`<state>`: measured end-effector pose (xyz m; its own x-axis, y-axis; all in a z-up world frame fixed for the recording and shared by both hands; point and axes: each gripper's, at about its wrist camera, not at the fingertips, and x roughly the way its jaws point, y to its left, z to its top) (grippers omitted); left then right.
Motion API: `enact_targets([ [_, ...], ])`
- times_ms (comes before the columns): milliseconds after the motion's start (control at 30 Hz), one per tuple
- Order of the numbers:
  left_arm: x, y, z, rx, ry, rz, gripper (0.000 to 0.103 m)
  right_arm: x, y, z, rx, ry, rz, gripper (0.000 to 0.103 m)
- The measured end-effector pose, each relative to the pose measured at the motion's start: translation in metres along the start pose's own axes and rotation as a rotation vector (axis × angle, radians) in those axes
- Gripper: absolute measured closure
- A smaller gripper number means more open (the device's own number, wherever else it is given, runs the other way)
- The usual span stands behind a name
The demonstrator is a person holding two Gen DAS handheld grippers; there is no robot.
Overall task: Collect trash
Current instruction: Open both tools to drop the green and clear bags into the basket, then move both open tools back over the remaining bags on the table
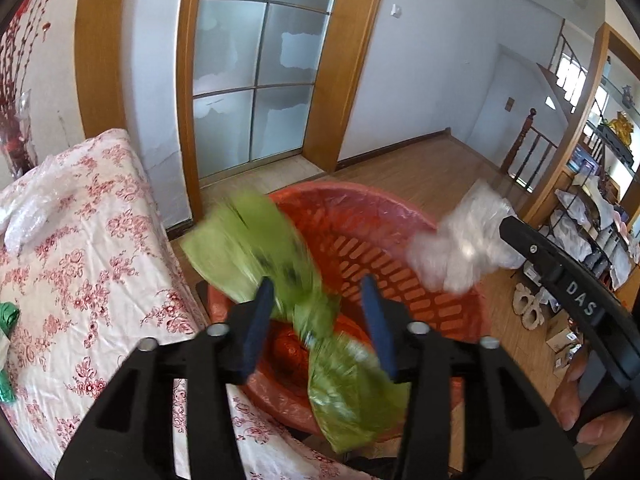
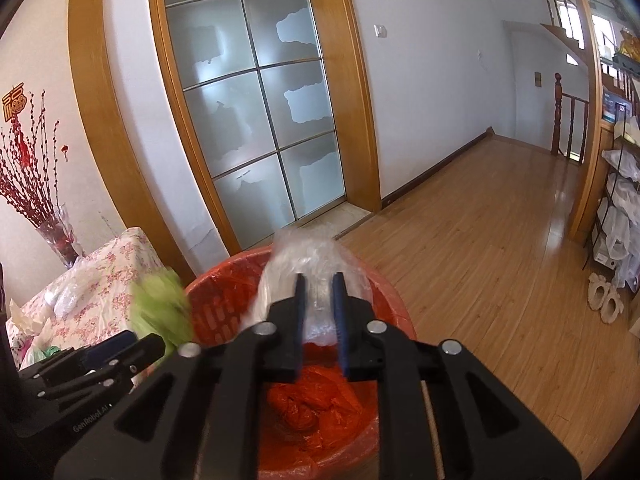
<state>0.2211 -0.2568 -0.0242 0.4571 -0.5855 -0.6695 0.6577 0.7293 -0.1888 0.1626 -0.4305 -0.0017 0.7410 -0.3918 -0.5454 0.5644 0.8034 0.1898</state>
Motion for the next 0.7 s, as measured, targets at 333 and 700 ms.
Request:
enact_targets([
  [333,-0.022,0.034,-0.015,-0.074,-0.013,0.112,0.042,-0.005,0.007,-0.005,-0.037,-0.003,-0.009,0.057],
  [700,-0.086,0.086,-0.039,-0.133,-0.093,0.301,0.034,-0.020,0.049,-0.012,-0.127,-0.003,0.052,0.050],
])
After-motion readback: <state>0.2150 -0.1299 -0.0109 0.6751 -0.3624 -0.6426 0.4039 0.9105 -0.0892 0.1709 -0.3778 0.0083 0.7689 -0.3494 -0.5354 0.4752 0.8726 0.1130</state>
